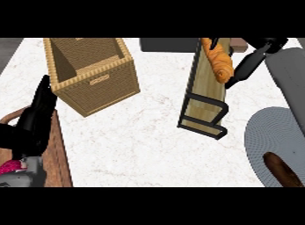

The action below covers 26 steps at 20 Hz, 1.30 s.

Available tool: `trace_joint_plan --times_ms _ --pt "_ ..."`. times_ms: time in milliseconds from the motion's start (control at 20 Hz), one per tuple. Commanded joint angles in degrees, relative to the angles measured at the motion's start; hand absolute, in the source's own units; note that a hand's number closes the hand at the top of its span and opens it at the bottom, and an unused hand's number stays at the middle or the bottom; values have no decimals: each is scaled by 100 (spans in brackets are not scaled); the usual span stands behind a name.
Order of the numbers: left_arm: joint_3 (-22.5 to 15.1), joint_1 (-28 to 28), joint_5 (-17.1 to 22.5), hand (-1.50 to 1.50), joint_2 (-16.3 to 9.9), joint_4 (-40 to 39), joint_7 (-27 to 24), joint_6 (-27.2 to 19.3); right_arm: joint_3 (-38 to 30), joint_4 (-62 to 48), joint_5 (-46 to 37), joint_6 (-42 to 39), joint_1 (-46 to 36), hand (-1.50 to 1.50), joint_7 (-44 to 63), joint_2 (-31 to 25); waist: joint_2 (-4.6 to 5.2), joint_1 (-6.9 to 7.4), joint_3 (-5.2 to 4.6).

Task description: Pick the croissant from the placemat and place it in the tiered shelf

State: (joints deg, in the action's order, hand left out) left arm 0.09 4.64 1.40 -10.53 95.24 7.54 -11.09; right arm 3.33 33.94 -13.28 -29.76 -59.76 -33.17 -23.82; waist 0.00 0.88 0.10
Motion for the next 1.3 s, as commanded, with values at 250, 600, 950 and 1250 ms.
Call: trace_joint_plan --times_ms 250,600,950,1250 --pt "4 134 -79 0 8 294 433 -64 -808 -501 888 -734 -394 -150 384 -22 17 1 -8" --pt "58 290 -74 0 -37 134 252 49 -1419 -1685 1104 -998 -1147 -150 974 -1268 124 197 -3" --pt "36 276 36 0 -58 208 176 232 -1514 -2117 1030 -1263 -1040 -150 850 -2013 236 405 13" --pt "-137 288 -68 0 108 177 139 152 -1559 -2139 1106 -2027 -912 -150 753 -2578 280 435 33"
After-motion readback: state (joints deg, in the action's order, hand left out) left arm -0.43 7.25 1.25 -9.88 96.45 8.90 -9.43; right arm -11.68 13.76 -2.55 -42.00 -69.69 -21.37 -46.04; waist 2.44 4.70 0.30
